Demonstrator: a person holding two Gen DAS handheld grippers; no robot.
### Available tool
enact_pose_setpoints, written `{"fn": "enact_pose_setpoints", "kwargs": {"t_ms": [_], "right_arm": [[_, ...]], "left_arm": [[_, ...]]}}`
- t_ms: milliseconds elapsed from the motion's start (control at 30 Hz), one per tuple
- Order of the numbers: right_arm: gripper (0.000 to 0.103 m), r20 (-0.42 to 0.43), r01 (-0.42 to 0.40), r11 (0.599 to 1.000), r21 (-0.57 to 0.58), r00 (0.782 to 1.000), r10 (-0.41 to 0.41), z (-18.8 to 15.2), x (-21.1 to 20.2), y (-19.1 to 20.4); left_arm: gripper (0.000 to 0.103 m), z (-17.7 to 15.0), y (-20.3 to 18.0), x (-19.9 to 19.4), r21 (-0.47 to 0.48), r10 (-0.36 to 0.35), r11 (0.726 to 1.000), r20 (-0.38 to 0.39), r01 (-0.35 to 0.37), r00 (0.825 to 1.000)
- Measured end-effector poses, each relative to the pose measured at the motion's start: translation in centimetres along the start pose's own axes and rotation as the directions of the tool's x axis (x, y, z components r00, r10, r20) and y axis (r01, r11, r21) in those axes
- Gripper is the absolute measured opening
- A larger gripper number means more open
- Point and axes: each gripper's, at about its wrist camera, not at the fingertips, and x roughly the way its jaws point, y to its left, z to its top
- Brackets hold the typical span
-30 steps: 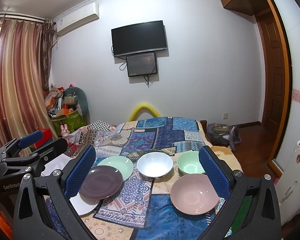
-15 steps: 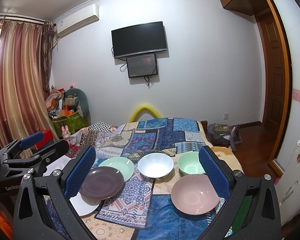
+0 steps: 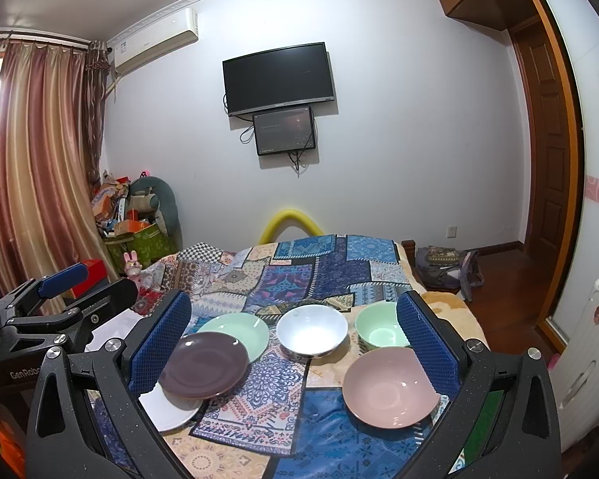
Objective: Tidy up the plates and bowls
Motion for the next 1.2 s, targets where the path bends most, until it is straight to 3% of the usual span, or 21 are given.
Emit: {"fn": "enact_pose_setpoints", "kwargs": {"t_ms": [933, 1200], "right_arm": [[0.103, -0.007, 0.001, 1.000, 0.002, 1.000, -0.001, -0.1, 0.2, 0.2], [0.103, -0.048, 0.002, 1.000, 0.005, 0.999, -0.001, -0.9, 2.0, 0.4]], "left_arm": [[0.103, -0.4, 0.0, 0.5, -0.003, -0.014, 1.000, -0.013, 0.014, 1.000], [0.103, -0.9, 0.8, 1.7, -0.016, -0.019, 1.000, -0.038, 0.019, 0.999]]}}
